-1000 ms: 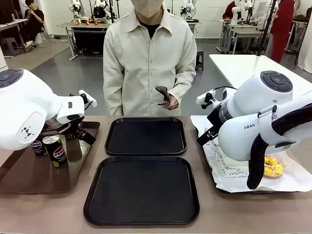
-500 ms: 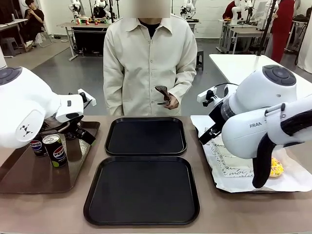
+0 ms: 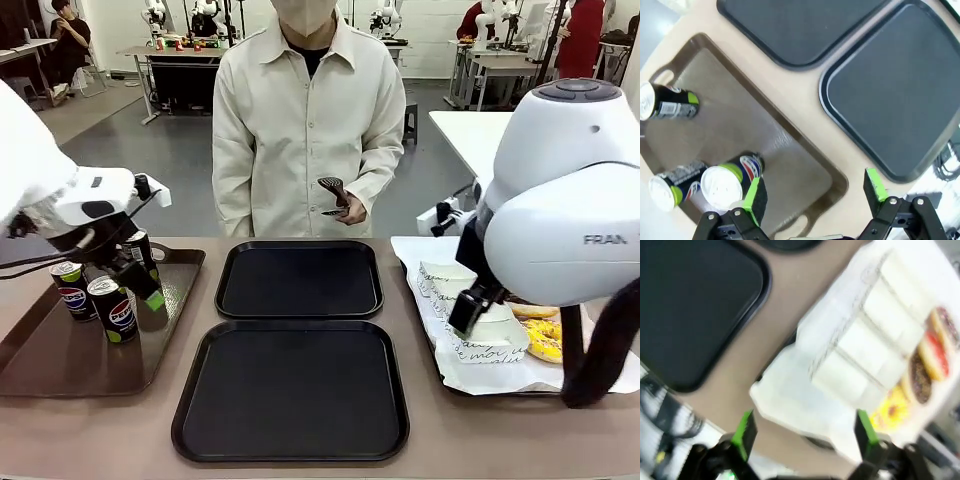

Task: Set up donuts and drinks on trays.
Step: Pick up one Pepsi coke and place it on the Flat Tray.

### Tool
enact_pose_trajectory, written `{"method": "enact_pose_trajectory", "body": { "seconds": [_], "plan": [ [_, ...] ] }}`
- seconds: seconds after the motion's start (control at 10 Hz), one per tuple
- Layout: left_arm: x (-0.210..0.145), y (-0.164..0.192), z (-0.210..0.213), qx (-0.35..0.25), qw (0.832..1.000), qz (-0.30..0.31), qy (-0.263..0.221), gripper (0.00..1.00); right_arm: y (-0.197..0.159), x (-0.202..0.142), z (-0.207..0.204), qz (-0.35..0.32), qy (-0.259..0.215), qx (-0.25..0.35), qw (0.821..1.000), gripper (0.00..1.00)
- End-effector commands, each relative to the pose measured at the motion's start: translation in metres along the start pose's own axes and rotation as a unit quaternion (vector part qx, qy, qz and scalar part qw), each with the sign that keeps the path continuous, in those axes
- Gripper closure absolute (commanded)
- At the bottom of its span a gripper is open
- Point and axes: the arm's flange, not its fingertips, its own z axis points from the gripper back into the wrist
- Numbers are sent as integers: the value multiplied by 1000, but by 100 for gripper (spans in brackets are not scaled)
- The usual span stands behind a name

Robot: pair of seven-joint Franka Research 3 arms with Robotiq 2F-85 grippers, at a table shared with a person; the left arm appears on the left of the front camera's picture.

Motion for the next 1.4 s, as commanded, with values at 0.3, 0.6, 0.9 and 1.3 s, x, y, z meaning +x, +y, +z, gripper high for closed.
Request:
{"method": "enact_pose_trajectory", "body": {
  "seconds": [0.3,0.6,0.9,1.3],
  "plan": [
    [-106,-26,-4,84,996,15,30,0,-1,-99,-26,-17,2,-65,998,0],
    [-20,8,33,15,1000,9,21,0,-11,-31,33,-16,24,-18,999,0],
    [-27,70,46,-113,981,148,-62,0,-108,-92,30,-86,-181,315,928,0],
    [-68,130,45,-260,929,245,-99,0,-203,-159,13,-188,-319,484,793,0]
  ]
}}
